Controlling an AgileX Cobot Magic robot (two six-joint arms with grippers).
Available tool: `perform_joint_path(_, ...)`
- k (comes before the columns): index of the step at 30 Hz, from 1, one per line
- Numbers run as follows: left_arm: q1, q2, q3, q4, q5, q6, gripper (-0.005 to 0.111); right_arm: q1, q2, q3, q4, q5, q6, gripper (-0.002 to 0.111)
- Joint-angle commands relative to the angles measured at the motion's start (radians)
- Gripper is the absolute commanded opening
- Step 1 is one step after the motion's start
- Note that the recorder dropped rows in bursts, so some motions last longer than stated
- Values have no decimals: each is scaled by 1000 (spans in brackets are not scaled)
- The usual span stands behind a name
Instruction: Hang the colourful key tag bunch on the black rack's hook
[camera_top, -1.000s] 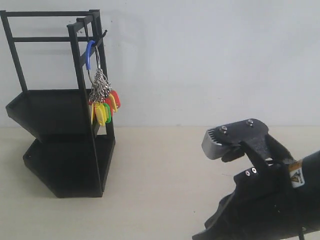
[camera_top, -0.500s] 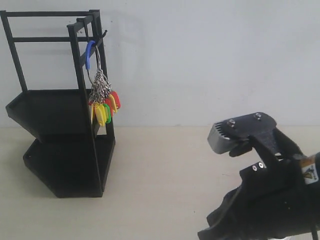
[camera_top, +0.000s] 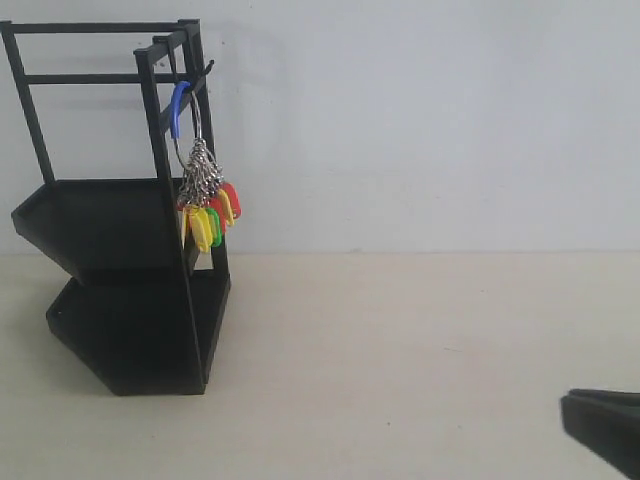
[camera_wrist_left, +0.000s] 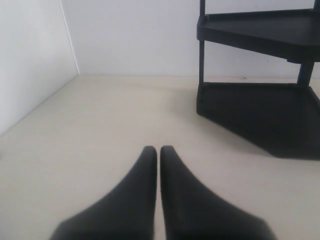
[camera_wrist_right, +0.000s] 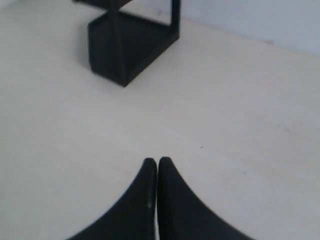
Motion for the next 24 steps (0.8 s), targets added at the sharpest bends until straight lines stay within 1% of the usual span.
perform_joint_path(1, -1, 4, -2, 0, -1, -6, 4, -111, -213, 143, 12, -160, -4, 0)
perform_joint_path(3, -1, 4, -2, 0, -1, -6, 4, -163, -304, 200, 12, -189, 15, 0)
perform_joint_path(7, -1, 4, -2, 0, -1, -6, 4, -280, -472, 270, 12, -192, 72, 0)
perform_joint_path(13, -1, 4, -2, 0, -1, -6, 4, -430, -614, 337, 12, -194, 144, 0)
perform_joint_path(16, -1, 4, -2, 0, -1, -6, 4, -465, -614, 355, 12, -209, 201, 0)
perform_joint_path(19, -1, 4, -2, 0, -1, -6, 4, -470, -614, 355, 12, -209, 201, 0)
perform_joint_path(23, -1, 4, -2, 0, -1, -6, 4, -470, -614, 355, 12, -172, 94, 0)
perform_joint_path(24, -1, 4, -2, 0, -1, -6, 4, -470, -614, 355, 12, -138, 66, 0)
